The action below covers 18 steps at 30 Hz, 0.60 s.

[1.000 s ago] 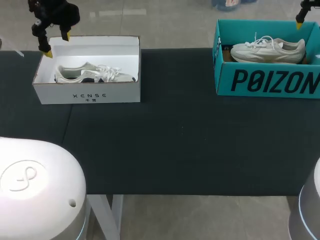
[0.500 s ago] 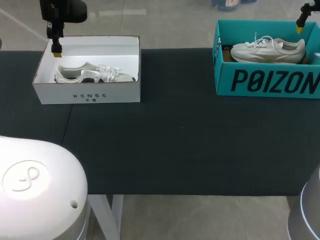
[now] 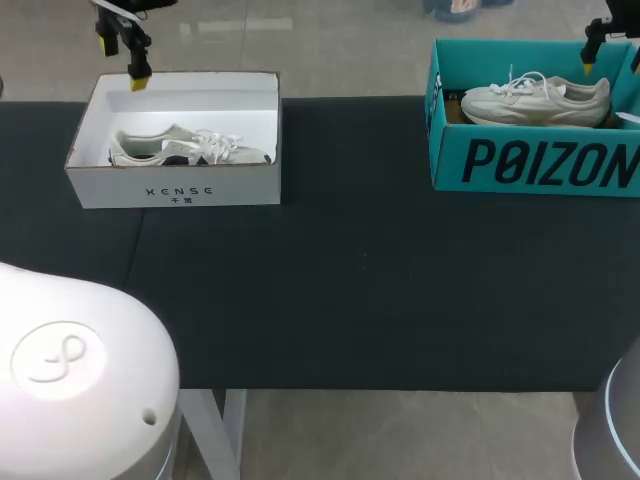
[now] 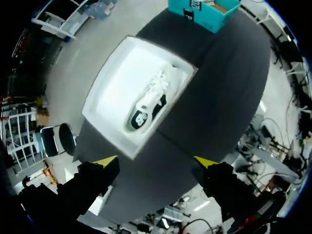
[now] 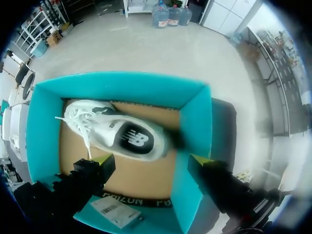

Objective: Take the shoe out of the shoebox, open the shoe tongue, remove and reinsert the insole, then place the shoe into the shoebox

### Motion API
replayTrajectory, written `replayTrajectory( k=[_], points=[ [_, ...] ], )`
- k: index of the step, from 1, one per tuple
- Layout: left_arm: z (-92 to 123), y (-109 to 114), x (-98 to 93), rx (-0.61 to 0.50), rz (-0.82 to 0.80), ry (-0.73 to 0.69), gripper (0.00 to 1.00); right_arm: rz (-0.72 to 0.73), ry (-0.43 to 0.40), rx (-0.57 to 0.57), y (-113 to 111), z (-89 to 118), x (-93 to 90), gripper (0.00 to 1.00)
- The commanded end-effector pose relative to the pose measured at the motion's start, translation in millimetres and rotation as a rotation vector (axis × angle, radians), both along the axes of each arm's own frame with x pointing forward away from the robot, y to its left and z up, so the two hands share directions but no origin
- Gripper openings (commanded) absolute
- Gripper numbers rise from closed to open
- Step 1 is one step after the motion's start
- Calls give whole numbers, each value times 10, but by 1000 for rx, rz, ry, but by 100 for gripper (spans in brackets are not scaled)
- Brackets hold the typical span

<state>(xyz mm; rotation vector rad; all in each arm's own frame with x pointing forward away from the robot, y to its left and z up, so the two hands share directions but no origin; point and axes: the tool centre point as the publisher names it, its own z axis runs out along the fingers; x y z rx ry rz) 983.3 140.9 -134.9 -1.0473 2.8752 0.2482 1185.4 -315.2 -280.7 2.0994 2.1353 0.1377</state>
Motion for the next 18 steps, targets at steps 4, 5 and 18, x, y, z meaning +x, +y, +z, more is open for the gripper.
replayTrajectory(
  k=[4, 5, 18],
  points=[
    [-33, 241, -111, -321, 1153, -201, 100, 2, 20, 0, 64, -211, 0, 100],
    [-28, 268, -126, -322, 1200, -219, 100, 2, 23, 0, 89, -229, -10, 100],
    [-103, 383, -247, -353, 1372, -200, 100, -13, 69, 15, 1, -551, 34, 100]
  ],
)
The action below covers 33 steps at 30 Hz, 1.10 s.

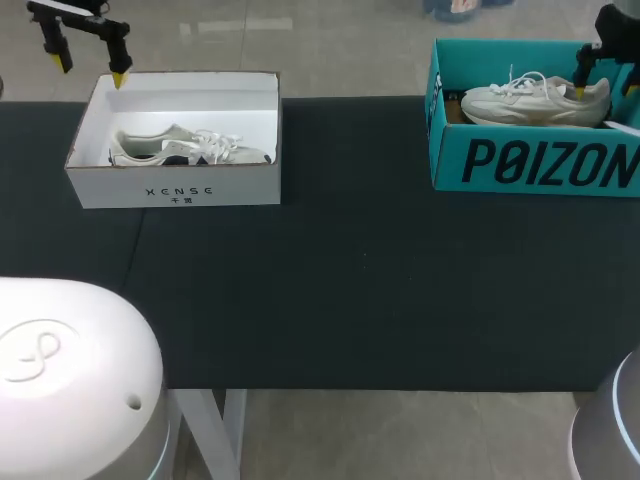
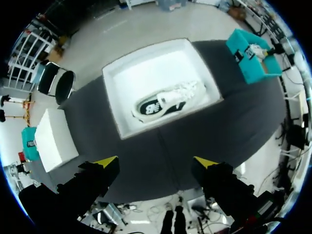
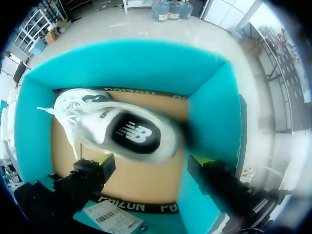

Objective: Take the shoe out of the shoebox, open the shoe tongue, remove and reinsert the insole, then place the shoe into the shoebox

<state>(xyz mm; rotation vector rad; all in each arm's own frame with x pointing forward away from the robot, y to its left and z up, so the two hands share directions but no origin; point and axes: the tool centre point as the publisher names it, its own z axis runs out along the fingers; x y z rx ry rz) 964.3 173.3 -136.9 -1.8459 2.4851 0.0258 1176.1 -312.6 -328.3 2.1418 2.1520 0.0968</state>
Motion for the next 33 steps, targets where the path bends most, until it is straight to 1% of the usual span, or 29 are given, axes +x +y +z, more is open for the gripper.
replayTrajectory(
  k=[1, 11, 17, 19, 21, 22, 28, 33],
  points=[
    [-98, 67, -65, -202, 798, -121, 100, -1, 23, 8, -26, -94, 138, 100],
    [-162, 70, -162, -170, 815, -83, 100, -33, 27, 42, -17, -214, 303, 100],
    [-216, 25, -179, -174, 818, -59, 100, -74, 15, 64, -2, -175, 361, 100],
    [-228, -3, -174, -175, 816, -55, 100, -103, -4, 60, -41, -176, 397, 100],
    [-246, -22, -160, -174, 810, -49, 100, -136, -23, 68, -27, -138, 388, 100],
    [-257, -28, -151, -174, 809, -46, 100, -137, -27, 56, -38, -141, 398, 100],
    [-271, -51, -123, -174, 802, -32, 100, -174, -33, 66, -52, -200, 417, 100],
    [-206, -104, -131, -199, 696, -45, 100, -183, -34, 63, -24, -246, 400, 100]
  ],
)
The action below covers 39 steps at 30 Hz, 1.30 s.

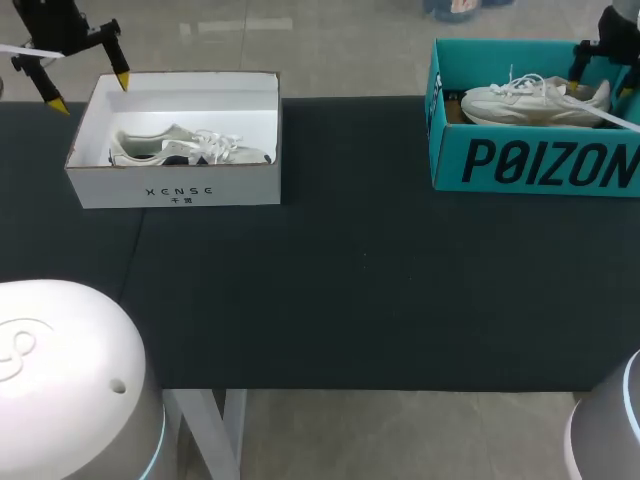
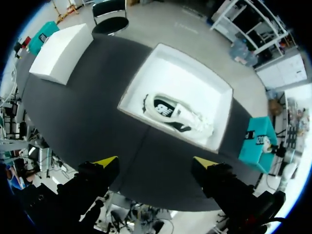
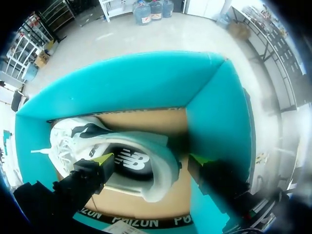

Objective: Take the shoe out of the shoebox, open the shoe tongue, remove and reinsert the insole, then place the shoe into the shoebox

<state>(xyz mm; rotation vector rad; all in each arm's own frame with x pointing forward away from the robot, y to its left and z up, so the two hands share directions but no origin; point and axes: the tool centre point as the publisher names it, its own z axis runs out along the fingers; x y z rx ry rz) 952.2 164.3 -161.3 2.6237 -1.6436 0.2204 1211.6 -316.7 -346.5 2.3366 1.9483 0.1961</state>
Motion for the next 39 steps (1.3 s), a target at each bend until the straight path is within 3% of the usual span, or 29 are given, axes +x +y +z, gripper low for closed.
replayTrajectory(
  k=[1, 12, 23, 24, 25, 37, 39],
  points=[
    [58, -32, -14, 2, -74, -16, 100, -8, 10, 3, 20, -69, 41, 100],
    [122, -188, -108, 95, -467, -35, 100, -70, 19, 19, 25, -200, -94, 100],
    [124, -163, -161, 87, -480, -51, 100, -75, 54, 6, -3, -242, -46, 99],
    [119, -160, -168, 85, -479, -51, 100, -77, 61, 4, -11, -251, -39, 73],
    [113, -157, -173, 84, -478, -50, 100, -78, 61, 3, -6, -243, -41, 65],
    [69, -108, -215, 68, -448, -39, 100, -76, 113, -65, -58, -269, -107, 48],
    [61, -105, -210, 67, -444, -36, 100, -86, 107, -75, -98, -248, -117, 40]
  ],
)
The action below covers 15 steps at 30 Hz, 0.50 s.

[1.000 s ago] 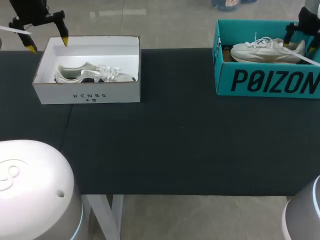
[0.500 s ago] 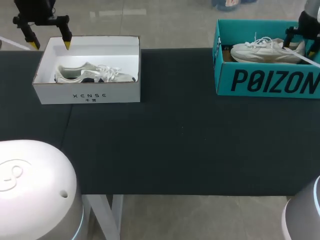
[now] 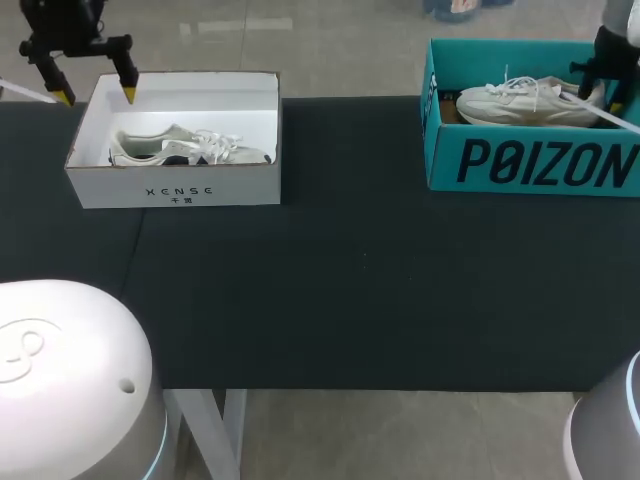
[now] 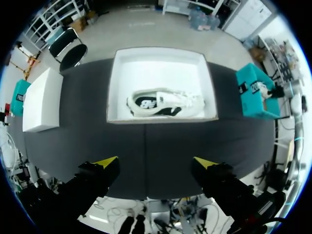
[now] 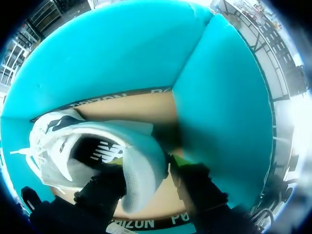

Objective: Take the shoe out of the shoebox, open the shoe tongue, remove and reinsert the insole, then place the shoe into the shoebox

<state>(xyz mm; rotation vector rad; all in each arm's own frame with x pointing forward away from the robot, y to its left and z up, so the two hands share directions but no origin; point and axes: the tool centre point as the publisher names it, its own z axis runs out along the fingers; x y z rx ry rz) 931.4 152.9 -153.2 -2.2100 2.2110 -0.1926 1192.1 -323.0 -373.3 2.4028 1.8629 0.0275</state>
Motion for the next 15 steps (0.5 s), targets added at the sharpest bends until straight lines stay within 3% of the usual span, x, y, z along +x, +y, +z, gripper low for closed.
replayTrajectory(
  k=[1, 4, 9, 15],
  points=[
    [-24, 9, 1, -4, 5, 1, 100, -22, 22, -1, -59, 30, 74, 32],
    [-41, -2, 17, -6, 5, 4, 100, -43, 5, -8, -114, 130, 52, 0],
    [-63, -16, 38, -10, 5, 12, 100, -54, -20, -1, -177, 263, 64, 0],
    [-87, -19, 19, -20, -2, 14, 100, 4, -84, 19, -106, 628, 42, 0]
  ],
)
